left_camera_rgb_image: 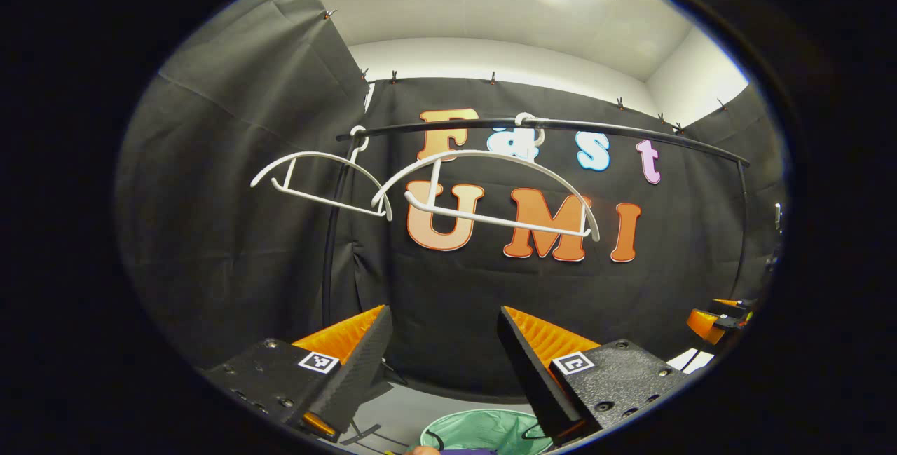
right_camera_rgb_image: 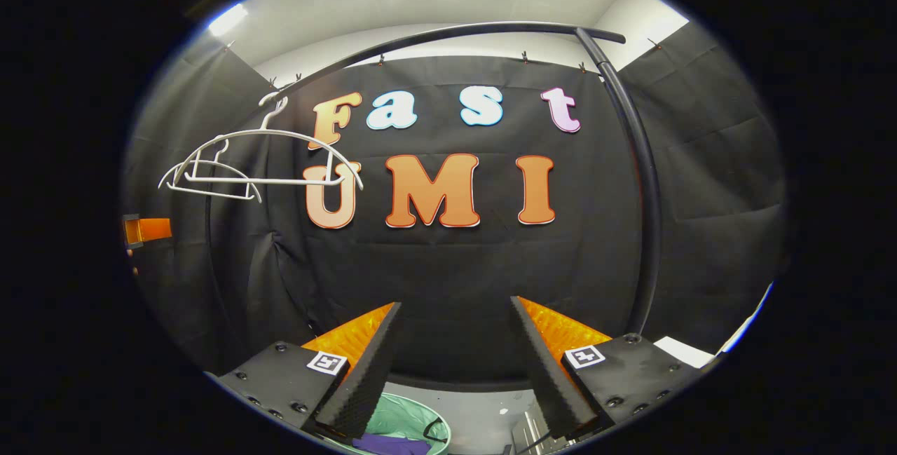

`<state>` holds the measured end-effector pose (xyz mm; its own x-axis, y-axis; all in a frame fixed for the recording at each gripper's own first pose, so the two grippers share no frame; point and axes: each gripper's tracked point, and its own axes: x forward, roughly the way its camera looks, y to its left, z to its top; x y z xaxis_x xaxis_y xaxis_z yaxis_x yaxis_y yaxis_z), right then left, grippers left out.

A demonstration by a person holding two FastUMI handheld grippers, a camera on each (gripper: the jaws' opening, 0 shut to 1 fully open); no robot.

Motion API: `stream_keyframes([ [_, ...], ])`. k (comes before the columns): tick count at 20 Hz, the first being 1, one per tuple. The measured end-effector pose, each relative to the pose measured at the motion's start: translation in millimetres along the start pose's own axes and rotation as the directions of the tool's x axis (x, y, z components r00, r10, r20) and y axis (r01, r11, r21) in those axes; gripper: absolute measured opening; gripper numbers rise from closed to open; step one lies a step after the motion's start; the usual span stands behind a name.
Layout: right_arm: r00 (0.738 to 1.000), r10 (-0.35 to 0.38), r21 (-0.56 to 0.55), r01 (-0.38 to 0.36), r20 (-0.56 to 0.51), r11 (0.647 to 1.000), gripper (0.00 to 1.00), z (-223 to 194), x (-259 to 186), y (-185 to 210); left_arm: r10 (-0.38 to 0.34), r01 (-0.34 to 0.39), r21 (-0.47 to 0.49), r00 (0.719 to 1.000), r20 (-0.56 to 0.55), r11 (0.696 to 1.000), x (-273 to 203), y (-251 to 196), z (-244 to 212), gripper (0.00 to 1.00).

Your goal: Grasp the clothes on the hanger with both hands and then place them into the laundry hamper below.

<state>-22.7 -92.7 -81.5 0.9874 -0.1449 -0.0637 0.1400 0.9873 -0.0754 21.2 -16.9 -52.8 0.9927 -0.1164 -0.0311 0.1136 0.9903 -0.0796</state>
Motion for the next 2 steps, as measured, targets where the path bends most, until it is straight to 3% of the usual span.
stream_keyframes([
  [2,1.0,-0.002,-0.002,0.002,-0.002,1.0,0.89,-1.2,-1.1,-0.5,-0.001,0.001,-0.006,1.0,-0.006,1.0,0.5,-0.6,-1.1,0.96],
])
